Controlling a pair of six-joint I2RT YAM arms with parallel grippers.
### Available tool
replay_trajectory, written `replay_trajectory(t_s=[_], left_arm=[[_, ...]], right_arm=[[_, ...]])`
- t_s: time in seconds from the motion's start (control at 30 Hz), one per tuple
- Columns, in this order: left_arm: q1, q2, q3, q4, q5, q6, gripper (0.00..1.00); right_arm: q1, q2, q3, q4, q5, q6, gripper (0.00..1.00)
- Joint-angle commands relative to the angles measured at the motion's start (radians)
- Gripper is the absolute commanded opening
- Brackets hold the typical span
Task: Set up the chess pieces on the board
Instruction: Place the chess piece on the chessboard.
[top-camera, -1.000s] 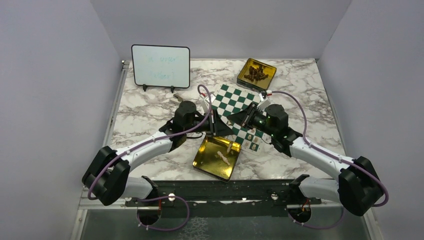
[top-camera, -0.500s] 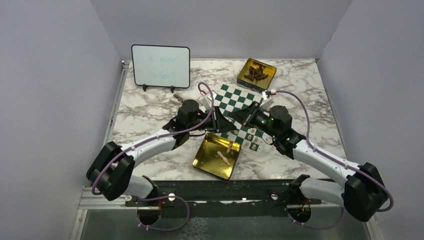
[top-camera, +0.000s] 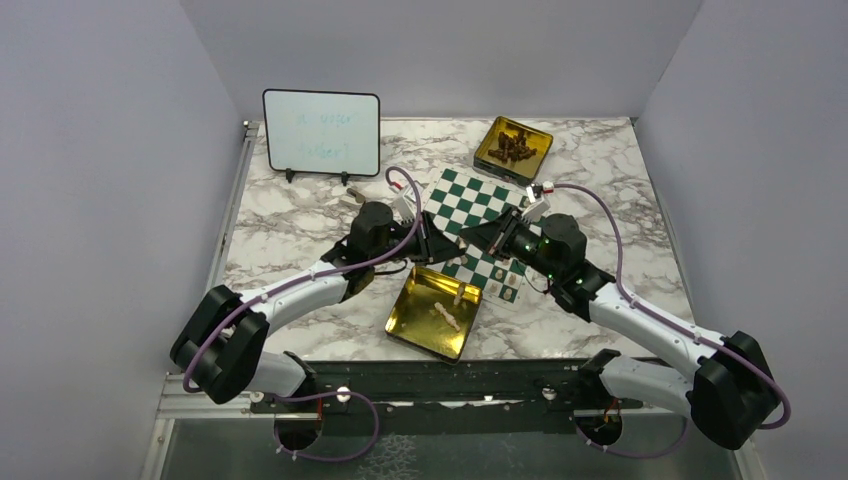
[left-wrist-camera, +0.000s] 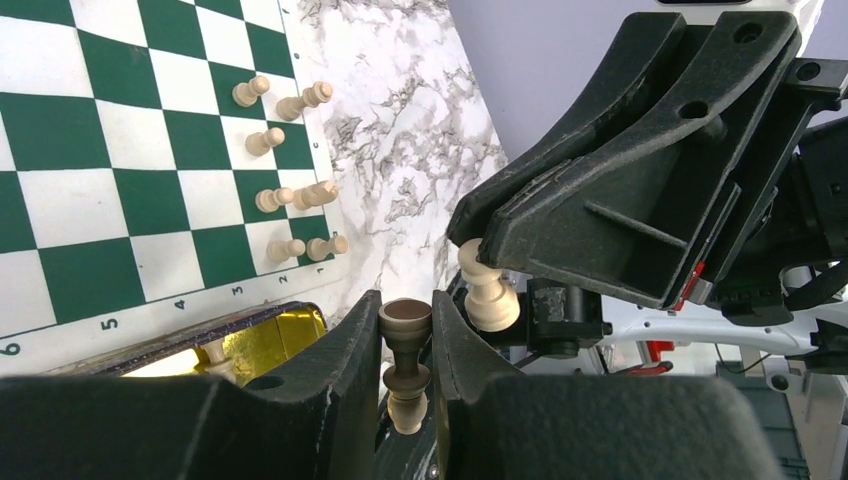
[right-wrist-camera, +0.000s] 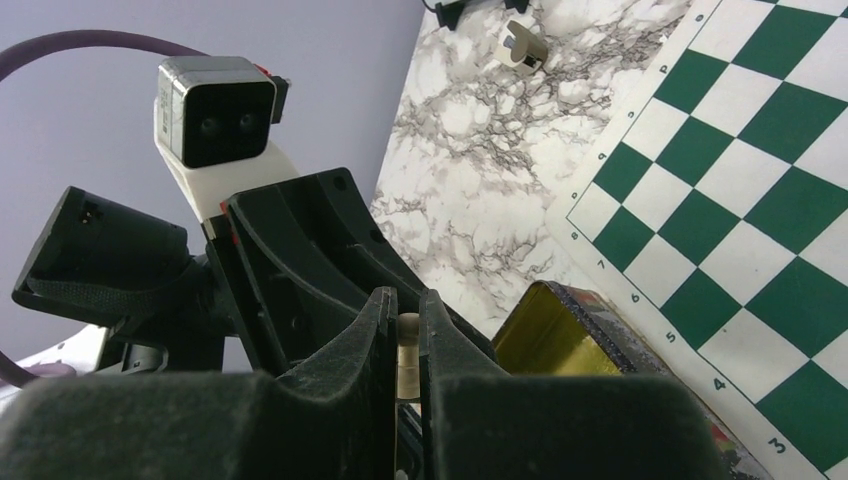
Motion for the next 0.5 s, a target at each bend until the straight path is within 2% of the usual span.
replay_trajectory(t_s=[0.0, 0.13, 0.3, 0.47], left_arm=[[0.003, -0.011, 0.004, 0.012, 0.004, 0.022, 0.21], [0.004, -0.008, -0.005, -0.002, 0.020, 0.014, 0.21], [0.004, -0.025, -0.001, -0.237, -0.050, 0.114, 0.21], [0.007, -0.083, -0.074, -0.187, -0.020, 0.099, 0.21]], right_arm=[[0.008, -0.009, 0.019, -0.033, 0.041, -0.045, 0.11], [0.008, 0.002, 0.031, -0.052, 0.052, -0.053, 0.10], [0.008, -0.032, 0.020, -0.116, 0.100, -0.112, 0.10], [0.008, -0.043, 0.014, -0.181, 0.091, -0.169, 0.10]])
